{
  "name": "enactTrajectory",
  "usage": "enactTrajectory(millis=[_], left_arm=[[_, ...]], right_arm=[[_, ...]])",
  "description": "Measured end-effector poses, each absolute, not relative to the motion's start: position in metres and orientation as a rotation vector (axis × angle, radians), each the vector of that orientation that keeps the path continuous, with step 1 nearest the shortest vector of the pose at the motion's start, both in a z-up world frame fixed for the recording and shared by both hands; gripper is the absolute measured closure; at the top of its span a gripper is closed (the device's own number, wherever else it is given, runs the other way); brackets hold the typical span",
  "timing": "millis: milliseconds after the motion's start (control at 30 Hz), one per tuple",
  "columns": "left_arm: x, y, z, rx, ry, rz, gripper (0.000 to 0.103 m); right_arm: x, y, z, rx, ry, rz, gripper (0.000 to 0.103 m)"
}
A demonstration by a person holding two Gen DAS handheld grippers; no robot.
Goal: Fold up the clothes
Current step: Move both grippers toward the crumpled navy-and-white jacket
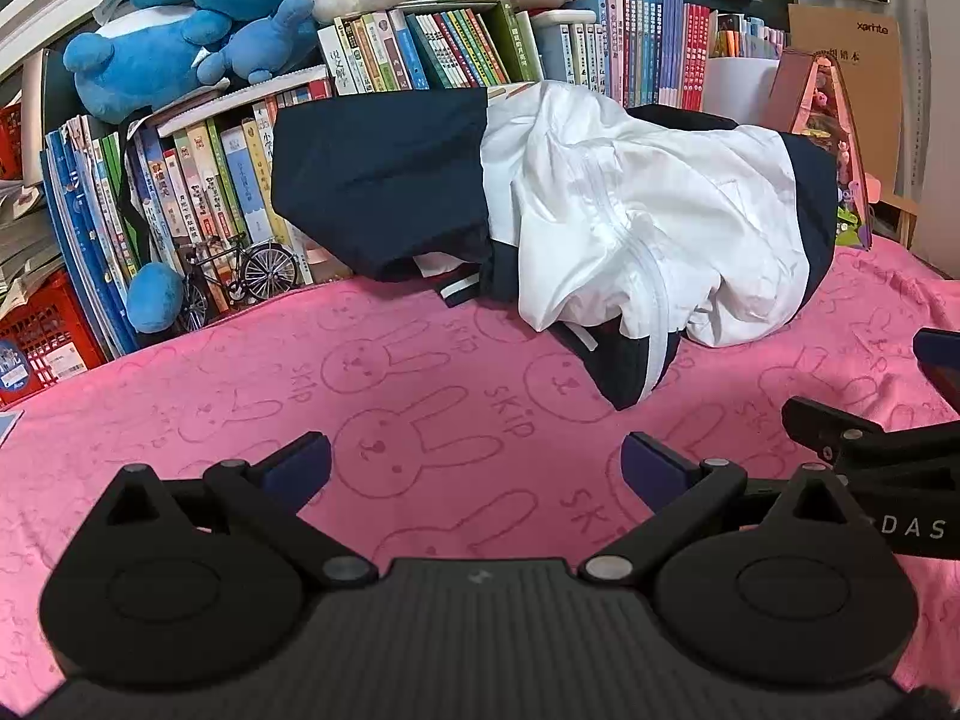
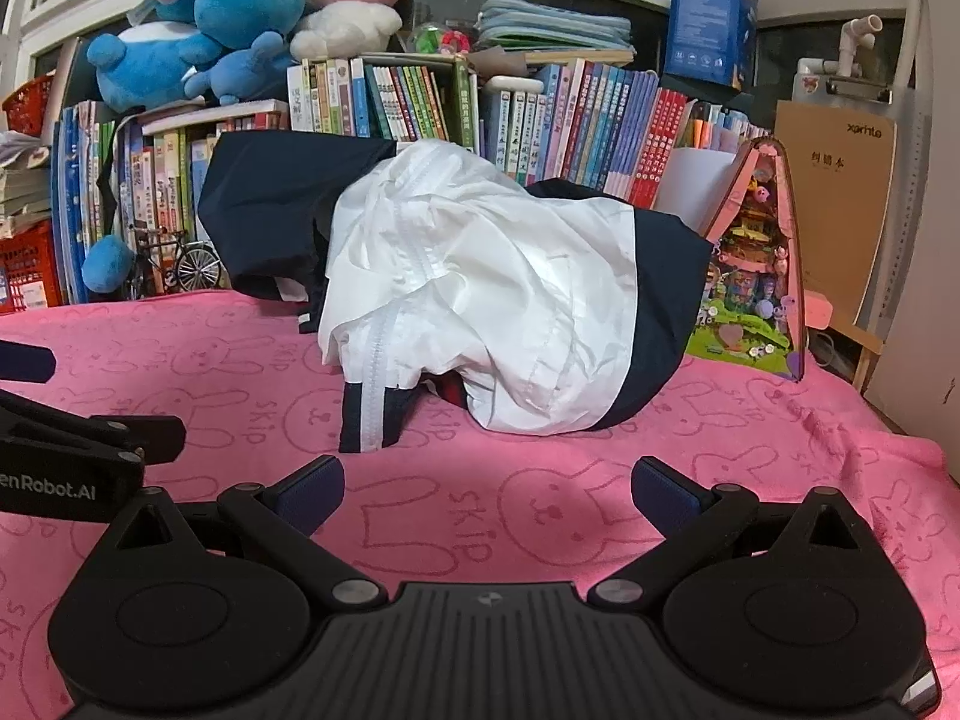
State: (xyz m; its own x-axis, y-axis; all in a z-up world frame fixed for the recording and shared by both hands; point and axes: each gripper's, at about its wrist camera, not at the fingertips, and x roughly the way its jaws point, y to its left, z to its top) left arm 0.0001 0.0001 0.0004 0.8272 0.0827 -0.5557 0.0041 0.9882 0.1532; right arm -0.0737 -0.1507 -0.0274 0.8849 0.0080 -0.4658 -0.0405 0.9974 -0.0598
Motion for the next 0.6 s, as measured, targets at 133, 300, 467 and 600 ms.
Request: enactTrajectory(millis=[133, 300, 467, 600], left_arm=[[0.0, 0.0, 0.003, 0.15, 0.592, 0.042, 0.0], [0.003, 0.002, -0.001, 0.152, 0.59, 0.03, 0.0], [0.002, 0.003, -0.006, 0.142, 0.579, 0.035, 0.0], [0.001, 0.005, -0.01, 0.135, 0.575, 0.04, 0.0]], right_arm=[[-0.073, -0.154, -0.029, -0.077, 0.476, 0.019, 0.0], [-0.072, -0.149, -0.028, -0.072, 0.49, 0.013, 0.0], [-0.07, -0.151, -0.03, -0.073, 0.496, 0.015, 0.0], [-0.069, -0.152, -0.032, -0.075, 0.503, 0.011, 0.0]])
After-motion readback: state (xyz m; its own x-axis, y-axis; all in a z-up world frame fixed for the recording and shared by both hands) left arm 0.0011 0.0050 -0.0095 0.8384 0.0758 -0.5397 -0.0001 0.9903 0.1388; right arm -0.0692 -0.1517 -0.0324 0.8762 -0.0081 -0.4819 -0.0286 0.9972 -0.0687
